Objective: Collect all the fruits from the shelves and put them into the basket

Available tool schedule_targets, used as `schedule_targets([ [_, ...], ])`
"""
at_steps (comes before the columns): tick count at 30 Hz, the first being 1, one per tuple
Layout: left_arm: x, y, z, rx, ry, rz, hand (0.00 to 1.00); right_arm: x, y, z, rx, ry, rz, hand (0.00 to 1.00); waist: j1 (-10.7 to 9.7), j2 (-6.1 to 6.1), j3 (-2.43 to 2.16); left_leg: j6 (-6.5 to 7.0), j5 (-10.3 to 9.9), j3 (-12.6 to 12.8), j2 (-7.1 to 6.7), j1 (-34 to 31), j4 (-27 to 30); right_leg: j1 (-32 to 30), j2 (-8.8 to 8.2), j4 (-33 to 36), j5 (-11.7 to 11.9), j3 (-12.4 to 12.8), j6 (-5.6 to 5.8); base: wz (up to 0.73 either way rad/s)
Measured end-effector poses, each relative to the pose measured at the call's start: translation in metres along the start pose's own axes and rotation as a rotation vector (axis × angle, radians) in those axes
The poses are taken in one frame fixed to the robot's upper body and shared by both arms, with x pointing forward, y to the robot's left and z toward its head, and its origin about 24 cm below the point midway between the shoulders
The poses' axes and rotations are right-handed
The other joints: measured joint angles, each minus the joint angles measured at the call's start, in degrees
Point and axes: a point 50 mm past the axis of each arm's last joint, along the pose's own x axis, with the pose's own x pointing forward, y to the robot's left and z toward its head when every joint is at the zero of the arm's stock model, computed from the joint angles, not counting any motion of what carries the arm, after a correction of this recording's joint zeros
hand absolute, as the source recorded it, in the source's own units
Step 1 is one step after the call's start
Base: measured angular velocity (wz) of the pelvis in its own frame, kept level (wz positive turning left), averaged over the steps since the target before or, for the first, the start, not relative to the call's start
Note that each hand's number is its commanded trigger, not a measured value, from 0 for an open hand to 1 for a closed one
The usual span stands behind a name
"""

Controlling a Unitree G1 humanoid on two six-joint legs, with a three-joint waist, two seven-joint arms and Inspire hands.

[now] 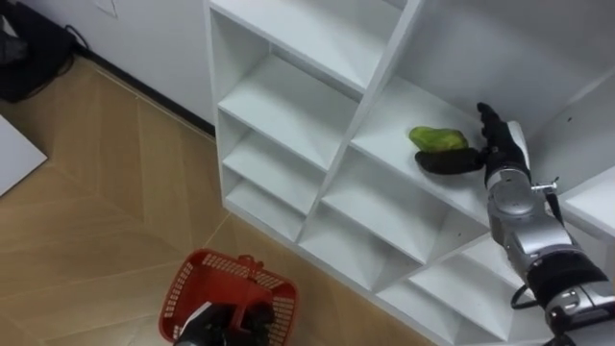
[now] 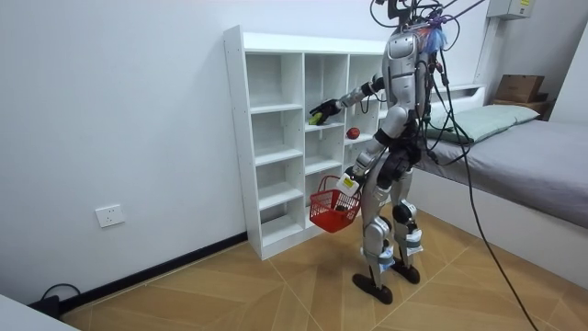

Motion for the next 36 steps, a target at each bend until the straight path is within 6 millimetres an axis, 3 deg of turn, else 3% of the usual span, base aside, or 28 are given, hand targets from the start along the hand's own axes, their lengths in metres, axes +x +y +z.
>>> schedule_targets([
  [8,0.000,0.002,0.000,0.000,0.002,0.003,1.00,0.002,-0.012,0.000,-0.015,-0.004,-0.049,1.00,-0.3,-0.03,-0.06,-0.01,0.0,0.1,0.04,0.2,0.1,0.1,0.03,0.0,0.0,0.0,0.00,-0.01],
  [27,0.000,0.002,-0.001,0.022,0.007,0.008,1.00,0.001,-0.010,-0.002,-0.005,0.000,-0.014,1.00,-0.4,0.17,-0.08,-0.02,0.0,0.1,0.04,0.3,0.1,0.3,0.02,0.0,0.0,0.3,0.00,0.00],
  [36,0.000,0.004,0.002,0.036,0.000,0.015,1.00,0.000,-0.006,0.004,0.043,-0.016,0.002,1.00,-1.8,0.15,-0.10,-0.03,0.0,0.0,0.04,-0.3,0.3,-0.1,0.07,-0.1,0.0,-0.5,0.00,0.01],
])
